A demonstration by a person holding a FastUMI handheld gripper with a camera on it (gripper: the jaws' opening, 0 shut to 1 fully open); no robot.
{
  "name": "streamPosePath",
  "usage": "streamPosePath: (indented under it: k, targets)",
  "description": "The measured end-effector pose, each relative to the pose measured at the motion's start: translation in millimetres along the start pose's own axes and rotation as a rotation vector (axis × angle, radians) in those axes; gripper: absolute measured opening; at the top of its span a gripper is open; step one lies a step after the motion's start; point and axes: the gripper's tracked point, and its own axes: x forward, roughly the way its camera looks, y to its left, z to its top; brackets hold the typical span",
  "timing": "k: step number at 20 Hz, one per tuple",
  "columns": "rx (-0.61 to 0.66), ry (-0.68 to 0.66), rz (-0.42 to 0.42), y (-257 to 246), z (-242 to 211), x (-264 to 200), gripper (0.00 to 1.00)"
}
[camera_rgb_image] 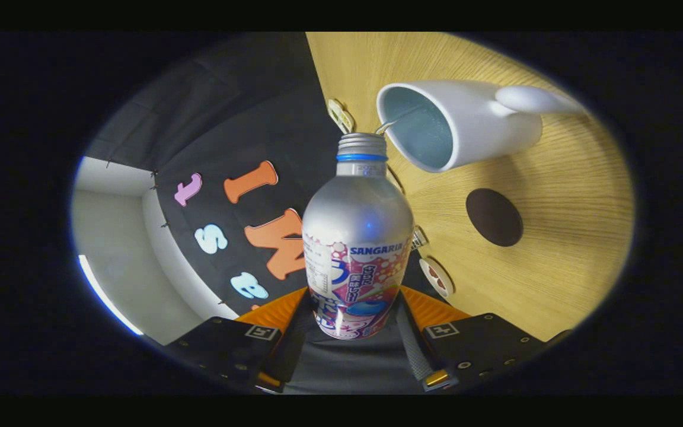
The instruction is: Take the bottle from table, then pour the juice into the cup, finally place the bottle on the coaster
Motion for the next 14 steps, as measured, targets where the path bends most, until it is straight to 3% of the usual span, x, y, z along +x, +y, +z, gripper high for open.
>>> streamPosePath:
  k: [14]
  targets:
    - [0.045, 0.029, 0.023, 26.5, -20.8, -6.3, 0.74]
